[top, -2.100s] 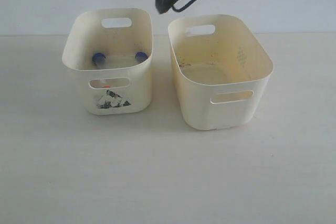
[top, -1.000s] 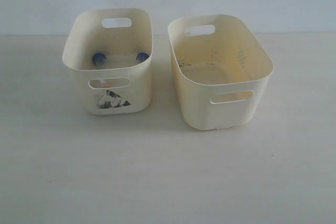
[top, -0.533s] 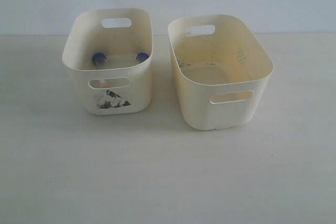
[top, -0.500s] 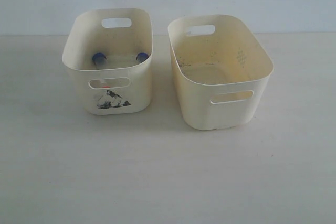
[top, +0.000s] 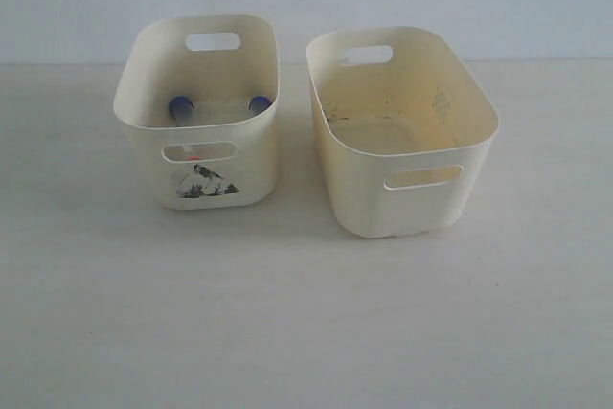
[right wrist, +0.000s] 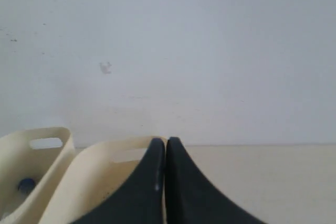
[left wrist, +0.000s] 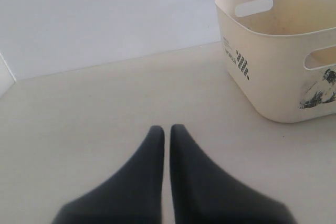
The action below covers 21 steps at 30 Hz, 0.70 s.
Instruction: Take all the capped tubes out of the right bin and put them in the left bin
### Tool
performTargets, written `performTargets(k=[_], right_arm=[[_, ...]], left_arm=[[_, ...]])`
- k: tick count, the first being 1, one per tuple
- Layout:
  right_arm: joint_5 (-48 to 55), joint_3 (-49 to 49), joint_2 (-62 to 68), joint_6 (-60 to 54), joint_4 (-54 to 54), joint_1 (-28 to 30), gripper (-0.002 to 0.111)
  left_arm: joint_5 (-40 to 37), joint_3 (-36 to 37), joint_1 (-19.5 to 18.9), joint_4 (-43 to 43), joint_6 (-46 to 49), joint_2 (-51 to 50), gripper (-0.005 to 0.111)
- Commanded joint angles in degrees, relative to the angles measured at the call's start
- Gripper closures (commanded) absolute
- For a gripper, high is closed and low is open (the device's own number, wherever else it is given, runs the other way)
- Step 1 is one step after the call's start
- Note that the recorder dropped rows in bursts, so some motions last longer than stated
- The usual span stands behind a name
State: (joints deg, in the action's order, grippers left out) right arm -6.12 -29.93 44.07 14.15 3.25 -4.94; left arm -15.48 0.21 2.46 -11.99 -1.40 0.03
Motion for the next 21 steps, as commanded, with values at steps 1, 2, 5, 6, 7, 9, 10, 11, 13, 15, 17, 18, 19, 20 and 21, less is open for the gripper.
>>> performTargets(k=[1, 2, 5, 6, 7, 9, 10, 11, 13, 15, 17, 18, 19, 20, 21], right_arm=[[-13.79, 17.94, -9.57, 0.55, -1.38, 3.24, 0.109], [-15.48, 21.08, -10.97, 0.13, -1.38, 3.24, 0.109], [-18.19, 28.36, -15.66, 0.35, -1.38, 3.24, 0.109], [-18.19, 29.35, -16.47, -0.02, -1.38, 3.24, 0.109], [-17.55, 29.93, -18.44, -1.93, -1.28, 3.24, 0.109], [-15.69, 29.93, -21.32, -3.89, -1.28, 3.24, 0.109], [-14.11, 29.93, -23.33, -4.71, -1.28, 3.24, 0.109], [-11.97, 29.93, -25.51, -5.07, -1.28, 3.24, 0.109], [-6.86, 29.93, -29.8, -5.07, -1.28, 3.24, 0.109], [-0.64, 29.93, -34.46, -4.45, -1.28, 3.24, 0.109], [9.42, 29.93, -40.3, -4.91, -1.28, 3.24, 0.109], [12.57, 29.93, -42.14, -5.7, -1.28, 3.24, 0.109], [17.22, 29.93, -44.07, -6.26, -1.28, 3.24, 0.109], [19.44, 29.93, -44.07, -6.71, -1.28, 3.24, 0.109], [23.24, 29.93, -44.07, -6.8, -1.28, 3.24, 0.109]], left_arm=[[0.51, -0.21, 0.08, 0.21, -0.76, -0.03, 0.102], [0.51, -0.21, 0.08, 0.21, -0.76, -0.03, 0.102], [0.51, -0.21, 0.08, 0.21, -0.76, -0.03, 0.102], [0.51, -0.21, 0.08, 0.21, -0.76, -0.03, 0.102], [0.51, -0.21, 0.08, 0.21, -0.76, -0.03, 0.102], [0.51, -0.21, 0.08, 0.21, -0.76, -0.03, 0.102], [0.51, -0.21, 0.08, 0.21, -0.76, -0.03, 0.102], [0.51, -0.21, 0.08, 0.21, -0.76, -0.03, 0.102], [0.51, -0.21, 0.08, 0.21, -0.76, -0.03, 0.102], [0.51, -0.21, 0.08, 0.21, -0.76, -0.03, 0.102], [0.51, -0.21, 0.08, 0.21, -0.76, -0.03, 0.102], [0.51, -0.21, 0.08, 0.21, -0.76, -0.03, 0.102], [0.51, -0.21, 0.08, 0.21, -0.76, -0.03, 0.102], [0.51, -0.21, 0.08, 0.21, -0.76, -0.03, 0.102], [0.51, -0.21, 0.08, 0.21, -0.76, -0.03, 0.102]])
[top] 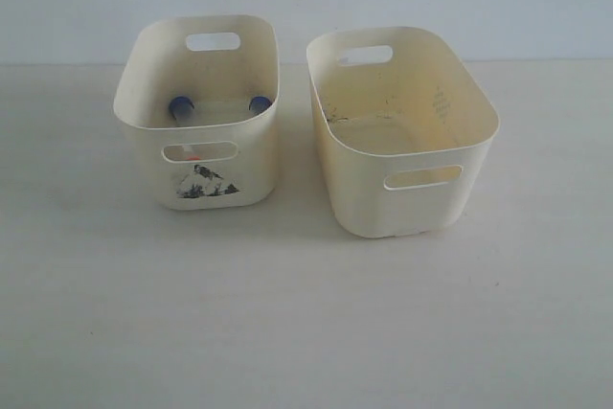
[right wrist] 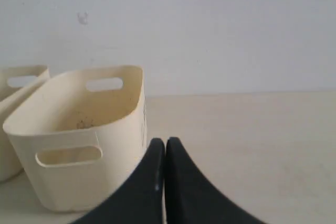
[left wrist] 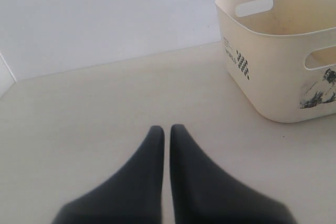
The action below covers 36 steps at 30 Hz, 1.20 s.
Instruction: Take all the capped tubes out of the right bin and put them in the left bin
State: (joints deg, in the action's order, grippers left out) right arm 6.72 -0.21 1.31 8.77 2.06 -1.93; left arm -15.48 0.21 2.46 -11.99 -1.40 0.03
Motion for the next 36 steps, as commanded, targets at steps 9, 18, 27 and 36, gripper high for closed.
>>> performTargets(k=[9, 18, 27, 36], right_arm=[[12.36, 0.21, -1.31, -10.43, -5.18, 0.12, 0.109], [12.61, 0.21, -1.31, -10.21, -6.37, 0.12, 0.109], [12.61, 0.21, -1.31, -10.21, -6.37, 0.12, 0.109], [12.61, 0.21, -1.31, -10.21, -6.37, 0.12, 0.109]], left_arm=[[0.51, -0.21, 0.08, 0.21, -0.76, -0.03, 0.102], [0.51, -0.21, 0.08, 0.21, -0.76, -0.03, 0.102], [0.51, -0.21, 0.08, 0.21, -0.76, -0.03, 0.102], [0.51, -0.21, 0.08, 0.21, -0.76, -0.03, 0.102]])
